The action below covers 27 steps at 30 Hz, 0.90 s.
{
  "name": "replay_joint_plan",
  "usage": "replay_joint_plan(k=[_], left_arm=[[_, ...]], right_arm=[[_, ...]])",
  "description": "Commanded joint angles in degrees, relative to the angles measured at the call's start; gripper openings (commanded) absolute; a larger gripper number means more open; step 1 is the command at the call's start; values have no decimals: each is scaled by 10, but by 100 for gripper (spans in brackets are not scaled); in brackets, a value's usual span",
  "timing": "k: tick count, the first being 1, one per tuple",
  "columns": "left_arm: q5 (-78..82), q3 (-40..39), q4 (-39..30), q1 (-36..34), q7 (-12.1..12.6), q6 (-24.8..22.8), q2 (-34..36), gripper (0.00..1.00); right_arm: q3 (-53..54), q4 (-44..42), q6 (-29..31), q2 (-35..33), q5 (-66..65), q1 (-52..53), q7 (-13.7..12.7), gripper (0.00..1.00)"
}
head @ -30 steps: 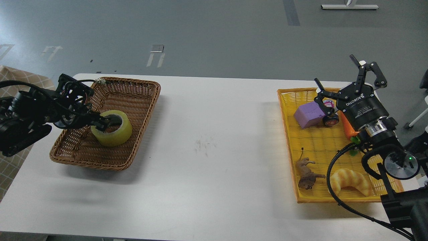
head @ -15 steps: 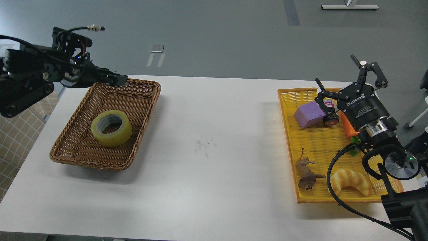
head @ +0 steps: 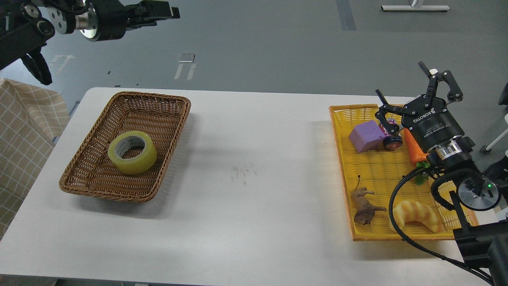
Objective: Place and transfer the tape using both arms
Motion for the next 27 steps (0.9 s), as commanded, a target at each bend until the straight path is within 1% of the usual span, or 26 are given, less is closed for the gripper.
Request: replay_joint_plan(k=[1, 5, 7, 11, 13, 15, 17, 18, 19, 21, 24, 27], left_arm=[[-114, -24, -15, 3, -1, -11, -7, 97], [-173, -54, -29, 12, -1, -19, -10, 98], [-198, -68, -36, 32, 4, -19, -27, 98], [-232, -100, -82, 72, 0, -19, -27, 98], [-260, -140, -95, 106, 1, -19, -30, 98], [-271, -202, -105, 159, 0, -19, -39, 98], [-272, -242, -111, 189, 0, -19, -48, 98], [-272, -284, -113, 220, 0, -19, -56, 98], [-272, -307, -114, 237, 0, -19, -61, 98], [-272, -397, -117, 297, 0, -19, -82, 98], [-272, -456, -119, 339, 1, -19, -95, 98], [-272, -482, -141, 364, 2, -19, -96, 98]], right_arm=[[-1, 4, 0, -6, -3, 2, 0, 100], [-2, 4, 0, -8, -4, 11, 0, 100], [-2, -1, 0, -10, -4, 14, 0, 100], [-2, 0, 0, -9, -5, 15, 0, 100], [-2, 1, 0, -10, -5, 21, 0, 100], [-2, 0, 0, -17, -5, 31, 0, 100], [-3, -2, 0, -25, -5, 39, 0, 100], [-5, -3, 0, -30, -5, 46, -1, 100], [-5, -5, 0, -31, -5, 51, -1, 100], [-6, -7, 0, -36, -5, 63, 0, 100], [-8, -7, 0, -45, -5, 75, -1, 100], [-8, -13, 0, -48, -4, 89, -1, 100]])
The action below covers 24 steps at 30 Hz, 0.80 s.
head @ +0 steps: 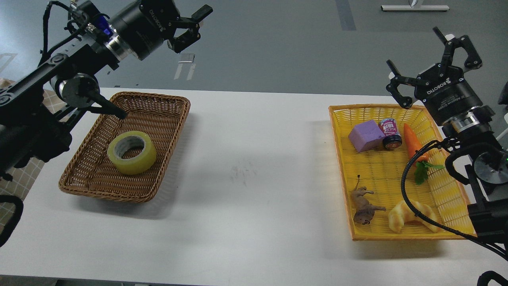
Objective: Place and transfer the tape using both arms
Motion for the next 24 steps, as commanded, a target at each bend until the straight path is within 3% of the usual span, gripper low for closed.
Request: replay_joint_plan(k=[1, 12, 24], left_arm=[[0, -31, -23, 32, 1, 0, -3, 98], [0, -35, -40, 68, -1, 0, -5, 98], [0, -102, -37, 134, 0, 0, -56, 98]], right_arm=[[0, -8, 0, -4, 1, 17, 0, 100], [-31, -65, 0, -3, -4, 86, -6, 100], [-77, -84, 0, 28, -2, 112, -6, 100]])
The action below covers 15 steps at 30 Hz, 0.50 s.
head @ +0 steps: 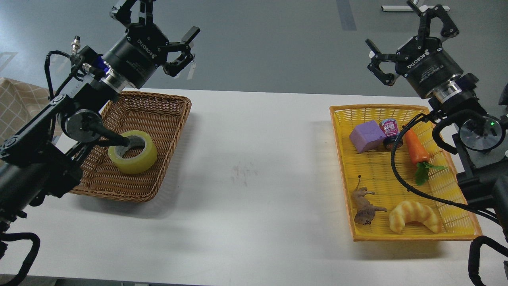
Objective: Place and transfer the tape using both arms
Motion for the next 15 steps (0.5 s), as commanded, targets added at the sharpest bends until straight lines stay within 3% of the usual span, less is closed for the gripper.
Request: replay_joint_plan(k=[1, 15], left_arm=[[0, -10, 1, 8, 1, 0, -11, 98], [0, -22, 1, 8, 2, 0, -12, 98]], right_arm=[[-2, 4, 0, 19, 0, -1, 0, 100], [4, 11, 0, 25, 2, 3, 2, 100]])
